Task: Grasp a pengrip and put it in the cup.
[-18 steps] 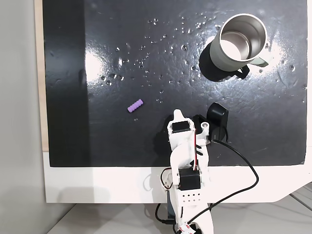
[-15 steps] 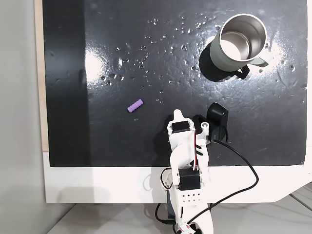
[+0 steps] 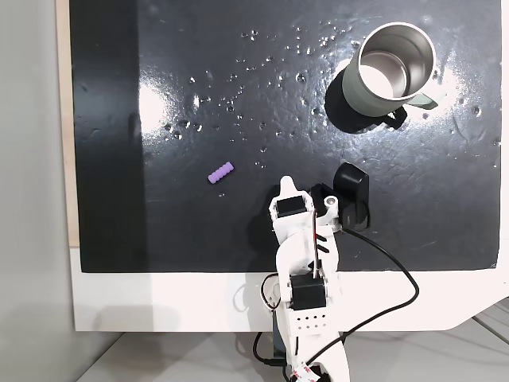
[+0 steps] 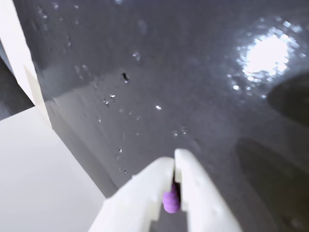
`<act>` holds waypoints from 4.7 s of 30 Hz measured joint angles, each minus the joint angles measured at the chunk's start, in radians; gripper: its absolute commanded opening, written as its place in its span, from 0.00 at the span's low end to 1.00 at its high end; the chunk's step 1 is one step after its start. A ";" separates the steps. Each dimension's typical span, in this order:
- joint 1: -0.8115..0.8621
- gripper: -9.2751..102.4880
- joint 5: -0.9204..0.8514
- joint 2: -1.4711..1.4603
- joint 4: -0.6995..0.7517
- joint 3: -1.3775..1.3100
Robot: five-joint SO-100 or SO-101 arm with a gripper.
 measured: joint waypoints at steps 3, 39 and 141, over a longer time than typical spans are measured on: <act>-0.023 0.08 -0.009 0.000 -0.006 0.000; -0.252 0.21 0.167 -1.287 -0.034 -0.857; 0.428 0.39 -0.468 -1.660 0.222 -1.818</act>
